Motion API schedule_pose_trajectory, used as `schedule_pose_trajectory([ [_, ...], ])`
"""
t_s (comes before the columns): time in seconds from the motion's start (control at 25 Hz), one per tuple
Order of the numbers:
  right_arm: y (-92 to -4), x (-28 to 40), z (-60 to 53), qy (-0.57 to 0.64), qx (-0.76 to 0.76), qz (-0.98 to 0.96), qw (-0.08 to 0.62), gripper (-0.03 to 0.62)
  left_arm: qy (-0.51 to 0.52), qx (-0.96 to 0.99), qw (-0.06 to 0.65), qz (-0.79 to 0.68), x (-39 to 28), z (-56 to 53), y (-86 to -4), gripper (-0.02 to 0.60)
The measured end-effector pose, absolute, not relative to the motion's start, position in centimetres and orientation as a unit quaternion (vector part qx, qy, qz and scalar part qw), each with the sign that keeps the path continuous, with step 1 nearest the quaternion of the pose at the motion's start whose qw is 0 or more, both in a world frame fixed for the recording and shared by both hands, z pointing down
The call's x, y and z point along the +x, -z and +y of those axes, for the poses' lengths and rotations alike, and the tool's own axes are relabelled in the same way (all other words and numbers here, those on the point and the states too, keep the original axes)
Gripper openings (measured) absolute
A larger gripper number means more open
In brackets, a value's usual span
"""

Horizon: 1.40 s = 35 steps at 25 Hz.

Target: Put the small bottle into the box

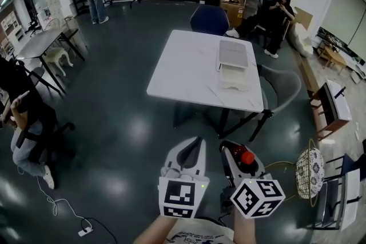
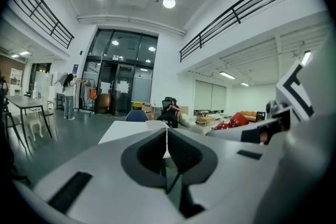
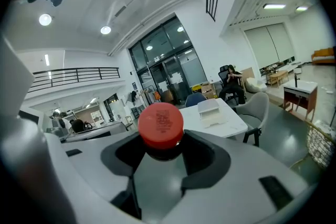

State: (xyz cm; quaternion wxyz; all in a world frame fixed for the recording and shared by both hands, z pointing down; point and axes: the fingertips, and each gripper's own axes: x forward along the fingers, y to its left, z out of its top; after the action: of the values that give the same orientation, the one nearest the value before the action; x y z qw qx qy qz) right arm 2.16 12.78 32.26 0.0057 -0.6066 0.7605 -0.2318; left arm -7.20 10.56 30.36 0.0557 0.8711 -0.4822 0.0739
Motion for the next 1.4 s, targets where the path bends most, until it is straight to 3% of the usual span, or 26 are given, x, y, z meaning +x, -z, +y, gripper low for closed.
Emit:
schedule_pose_trajectory([
  [0.56,-33.5,2.5,6.7,0.245,-0.621,0.745,0.001,0.227,-0.085,0.878,0.069,-0.466,-7.0,4.0,-31.7,0.020],
  [1.4,-34.0,9.3,-9.5,0.251,-0.595,0.764,-0.007,0.227,-0.090,0.861,0.073,-0.496,-0.7,-11.4,-32.4,0.020],
])
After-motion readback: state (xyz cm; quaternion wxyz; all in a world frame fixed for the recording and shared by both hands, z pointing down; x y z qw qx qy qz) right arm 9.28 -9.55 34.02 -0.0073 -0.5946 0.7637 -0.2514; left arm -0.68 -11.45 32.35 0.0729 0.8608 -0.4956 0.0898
